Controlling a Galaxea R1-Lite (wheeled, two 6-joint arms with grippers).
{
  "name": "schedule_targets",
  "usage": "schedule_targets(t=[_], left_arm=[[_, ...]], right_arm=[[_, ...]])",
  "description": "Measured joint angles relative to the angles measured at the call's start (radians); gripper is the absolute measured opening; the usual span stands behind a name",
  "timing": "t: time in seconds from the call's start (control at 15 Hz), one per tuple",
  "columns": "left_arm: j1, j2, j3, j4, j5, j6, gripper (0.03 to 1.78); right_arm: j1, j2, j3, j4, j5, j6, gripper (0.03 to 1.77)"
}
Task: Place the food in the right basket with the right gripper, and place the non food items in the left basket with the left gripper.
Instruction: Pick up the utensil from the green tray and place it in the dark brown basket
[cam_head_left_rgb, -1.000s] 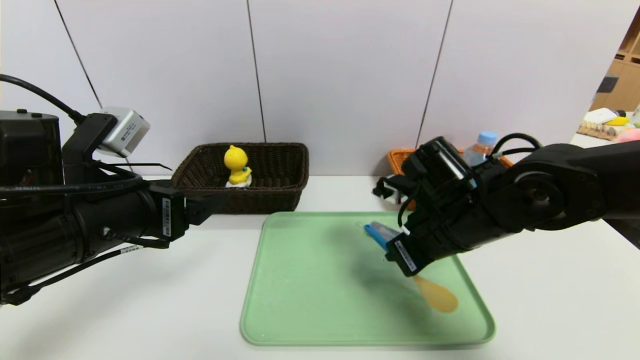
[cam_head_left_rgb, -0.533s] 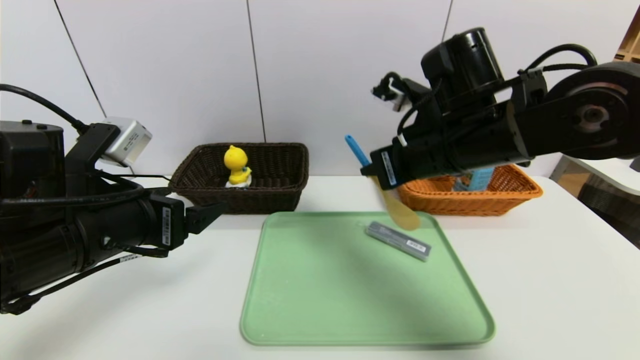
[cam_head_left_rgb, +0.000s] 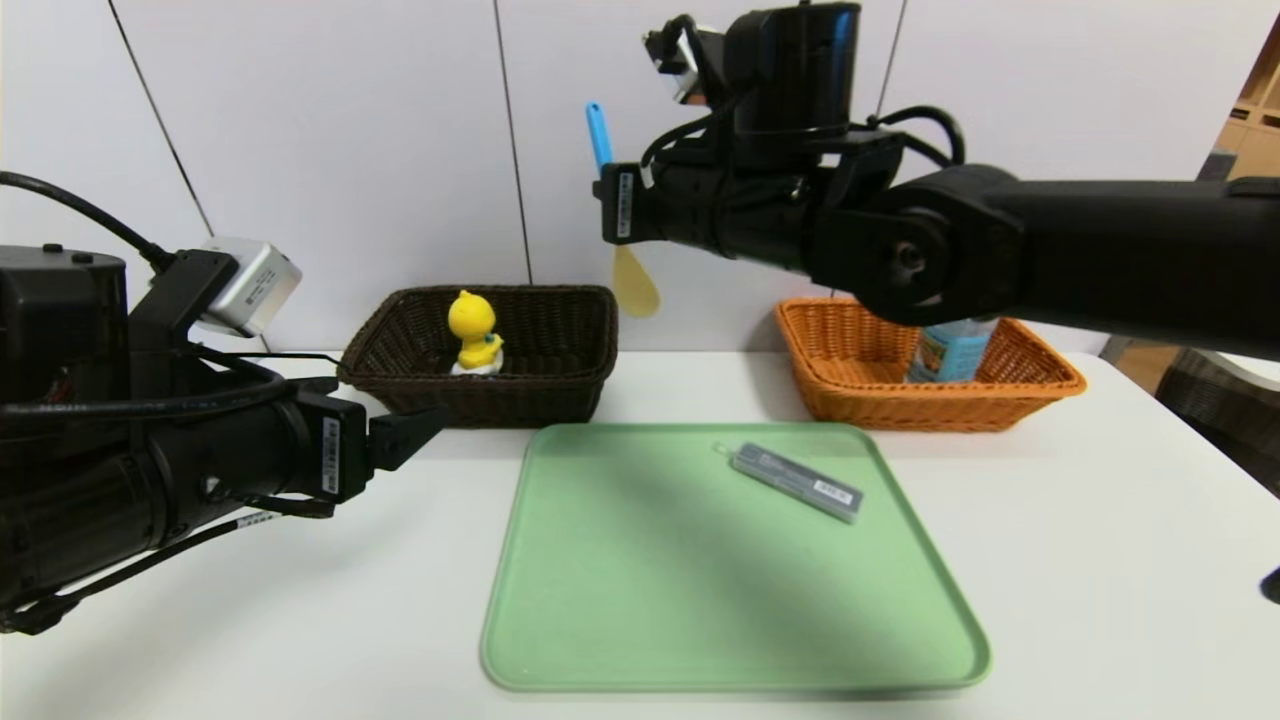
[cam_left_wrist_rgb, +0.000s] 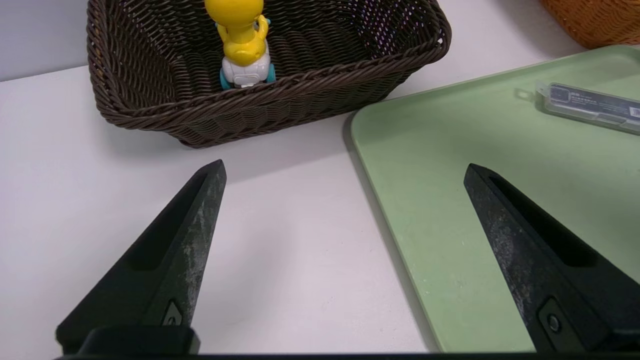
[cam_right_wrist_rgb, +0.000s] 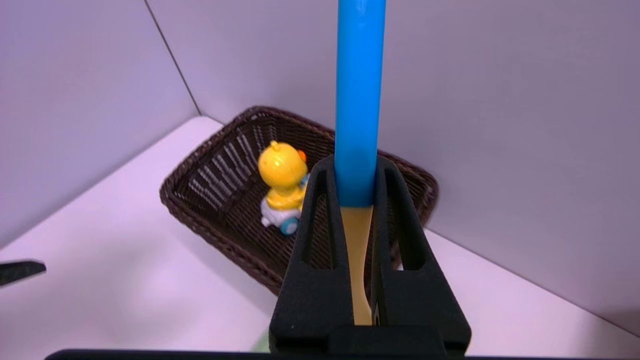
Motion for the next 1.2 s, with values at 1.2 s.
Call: schedule_targets(t=[1.2], left_arm=[[-0.001,-0.04,0.057,-0.006,0.019,0.001,1.69]], right_arm=[[0.018,0.342,-0.018,-0.649,0.026,-0.039,0.16]])
